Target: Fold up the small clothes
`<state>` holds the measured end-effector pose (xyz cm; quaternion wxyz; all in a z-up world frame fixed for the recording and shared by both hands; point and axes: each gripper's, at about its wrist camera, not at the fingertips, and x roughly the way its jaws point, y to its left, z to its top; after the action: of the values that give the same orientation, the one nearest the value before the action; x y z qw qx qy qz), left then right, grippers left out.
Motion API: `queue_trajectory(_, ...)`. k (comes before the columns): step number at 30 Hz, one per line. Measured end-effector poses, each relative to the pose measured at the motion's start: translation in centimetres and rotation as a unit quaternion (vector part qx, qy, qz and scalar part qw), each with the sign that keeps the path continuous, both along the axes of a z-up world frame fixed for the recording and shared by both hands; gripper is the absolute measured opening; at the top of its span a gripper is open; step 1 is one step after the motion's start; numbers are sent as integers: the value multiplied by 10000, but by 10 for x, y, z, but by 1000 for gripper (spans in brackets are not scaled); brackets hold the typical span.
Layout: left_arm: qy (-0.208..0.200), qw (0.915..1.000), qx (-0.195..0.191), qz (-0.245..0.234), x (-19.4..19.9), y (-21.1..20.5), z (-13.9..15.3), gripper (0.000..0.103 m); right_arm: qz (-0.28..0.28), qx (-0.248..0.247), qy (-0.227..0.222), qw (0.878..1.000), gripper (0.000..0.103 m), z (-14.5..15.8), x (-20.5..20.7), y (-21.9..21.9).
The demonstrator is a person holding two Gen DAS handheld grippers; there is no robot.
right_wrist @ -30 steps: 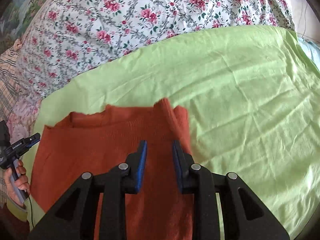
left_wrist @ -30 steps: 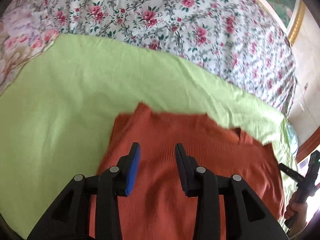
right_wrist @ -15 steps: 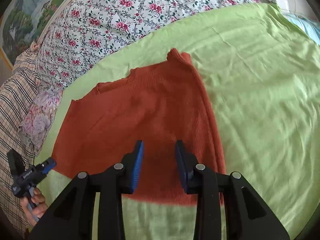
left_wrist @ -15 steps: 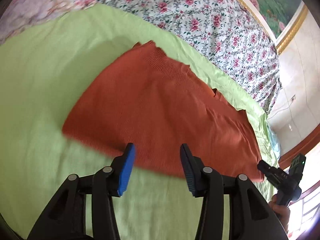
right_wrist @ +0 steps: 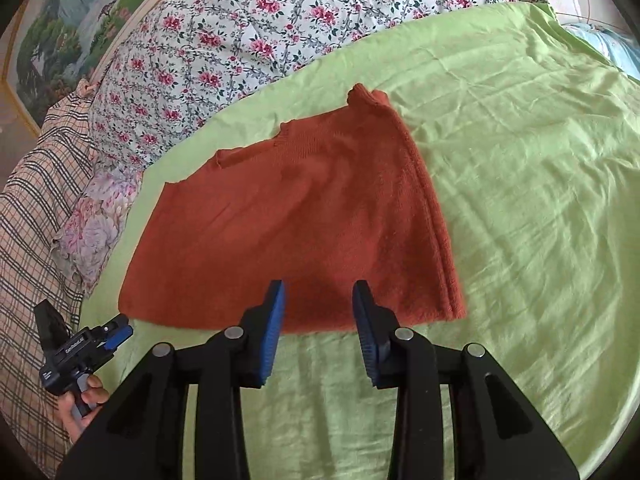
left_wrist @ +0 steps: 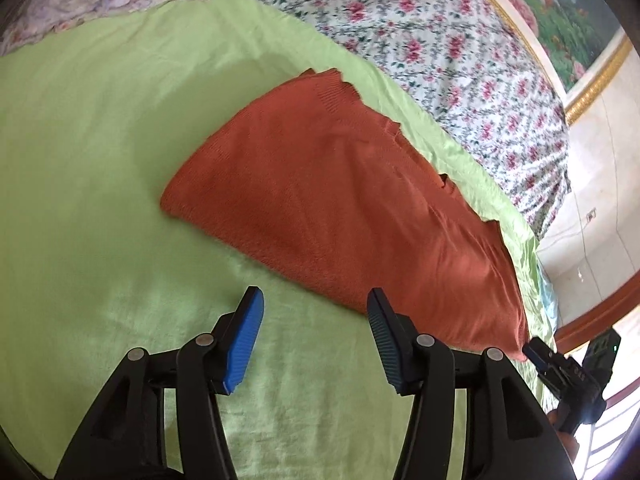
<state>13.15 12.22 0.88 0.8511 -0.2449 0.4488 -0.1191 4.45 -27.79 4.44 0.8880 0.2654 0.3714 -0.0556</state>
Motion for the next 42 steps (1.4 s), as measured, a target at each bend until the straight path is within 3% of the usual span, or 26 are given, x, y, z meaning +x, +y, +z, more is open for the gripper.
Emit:
queue_trajectory(4, 124, 9994, -278, 184, 8, 8, -9, 57, 119, 25, 2, 9999, 38, -1, 1, 7)
queue_trajectory(9, 44, 9978, -465, 461, 28, 15, -12, 69, 211, 76, -16, 9997, 39, -2, 4, 11)
queue_trajectory(14, -11, 9952, -534, 824, 56, 21, -14, 70, 260, 150, -27, 9995, 39, -4, 8, 12)
queue_trajectory(16, -48, 9951, -371, 920, 65, 17, -11, 62, 265, 172, -24, 9995, 39, -5, 10, 10)
queue_trajectory(17, -53, 9953, -295, 916, 69, 15, -10, 42, 273, 176, -17, 9995, 39, -6, 12, 9)
queue_trajectory(18, -28, 9960, -262, 849, 74, 11, -9, 15, 282, 186, -7, 9994, 39, -6, 14, 8)
queue_trajectory(21, -284, 9977, 21, 622, 81, -6, 11, 10, 329, 236, -4, 9992, 39, -6, 25, 0)
queue_trajectory(25, -955, 9941, 509, -44, 78, -57, 53, 9, 375, 355, -128, 9986, 39, -1, 40, -16)
queue_trajectory(29, -1359, 9828, 818, -951, 67, -133, 74, 9, 465, 625, -182, 9968, 39, 0, 59, -34)
queue_trajectory(34, -1369, 9628, 1337, -1907, 47, -218, 48, 9, 765, 1252, -137, 9891, 41, -2, 94, -52)
queue_trajectory(37, -1249, 9576, 1602, -2044, 43, -240, 30, 9, 980, 1550, 24, 9830, 58, -10, 119, -53)
queue_trajectory(39, -1407, 9498, 1902, -2046, 37, -249, 29, 9, 1111, 1755, 186, 9780, 59, -18, 137, -50)
queue_trajectory(42, -1506, 9450, 2043, -2061, 34, -253, 32, 10, 1357, 1786, 473, 9734, 62, -25, 168, -34)
